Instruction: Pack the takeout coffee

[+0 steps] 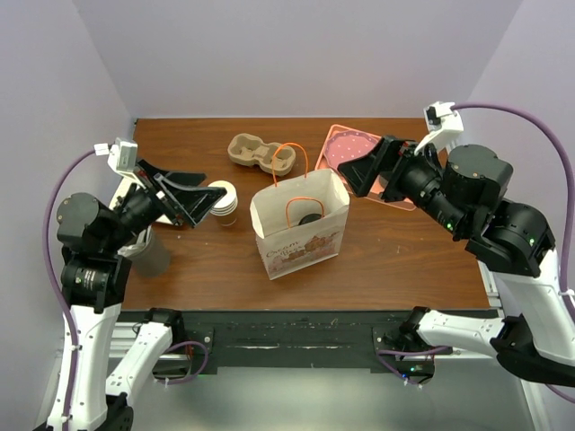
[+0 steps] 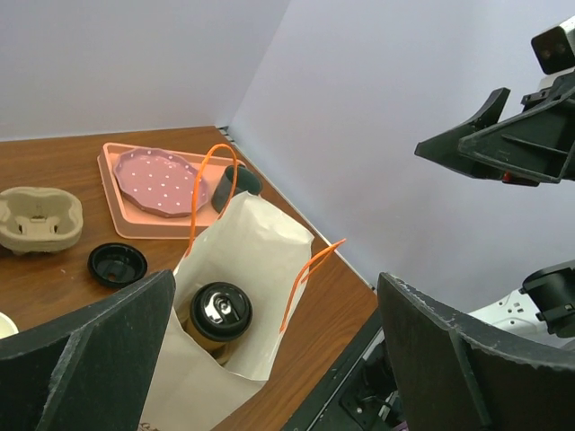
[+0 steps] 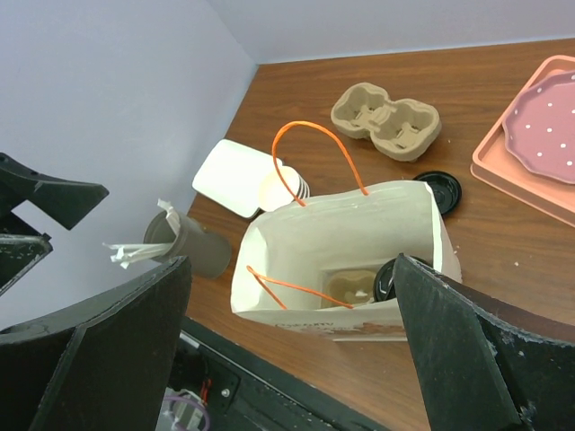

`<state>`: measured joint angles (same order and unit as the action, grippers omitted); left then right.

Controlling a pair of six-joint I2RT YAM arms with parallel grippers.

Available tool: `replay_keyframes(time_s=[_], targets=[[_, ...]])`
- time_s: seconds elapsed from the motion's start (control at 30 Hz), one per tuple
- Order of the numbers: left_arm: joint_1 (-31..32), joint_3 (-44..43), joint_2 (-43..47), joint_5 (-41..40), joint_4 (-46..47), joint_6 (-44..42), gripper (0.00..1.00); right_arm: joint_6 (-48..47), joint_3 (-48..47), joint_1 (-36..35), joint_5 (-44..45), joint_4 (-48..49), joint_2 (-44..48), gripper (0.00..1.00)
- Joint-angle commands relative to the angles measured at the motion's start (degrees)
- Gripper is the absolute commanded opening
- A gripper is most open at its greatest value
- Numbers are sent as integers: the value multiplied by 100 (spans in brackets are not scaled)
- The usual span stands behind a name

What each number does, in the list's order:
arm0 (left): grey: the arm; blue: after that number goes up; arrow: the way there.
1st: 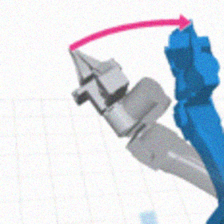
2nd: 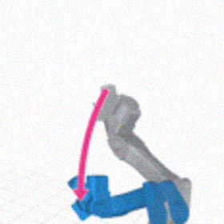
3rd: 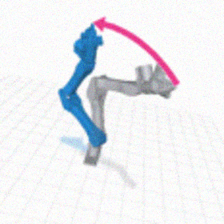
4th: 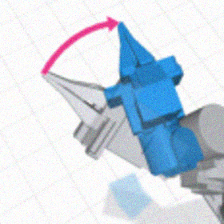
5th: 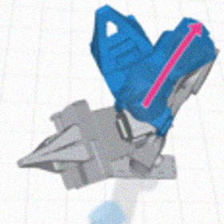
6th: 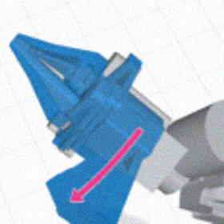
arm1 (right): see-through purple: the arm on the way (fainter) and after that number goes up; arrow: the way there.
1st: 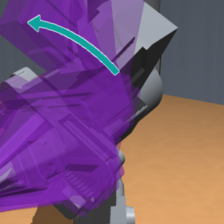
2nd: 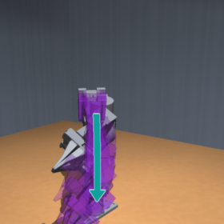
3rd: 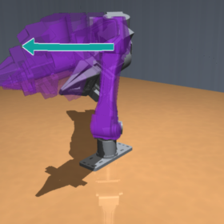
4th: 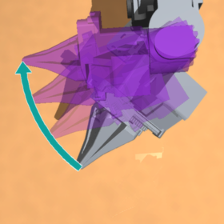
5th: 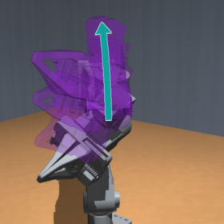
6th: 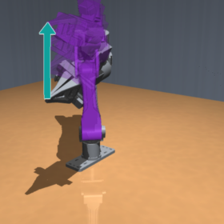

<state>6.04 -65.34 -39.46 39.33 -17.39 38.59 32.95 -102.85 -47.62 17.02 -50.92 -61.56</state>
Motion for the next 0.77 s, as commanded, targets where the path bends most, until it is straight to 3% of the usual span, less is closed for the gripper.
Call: replay_keyframes(time_s=[0.0,0.73], targets=[[2,-101,-70,206,236,96,100,194,1,7,83,248,-14,99],[11,-198,-264,286,464,184,100,89,81,7,47,407,-146,99]])
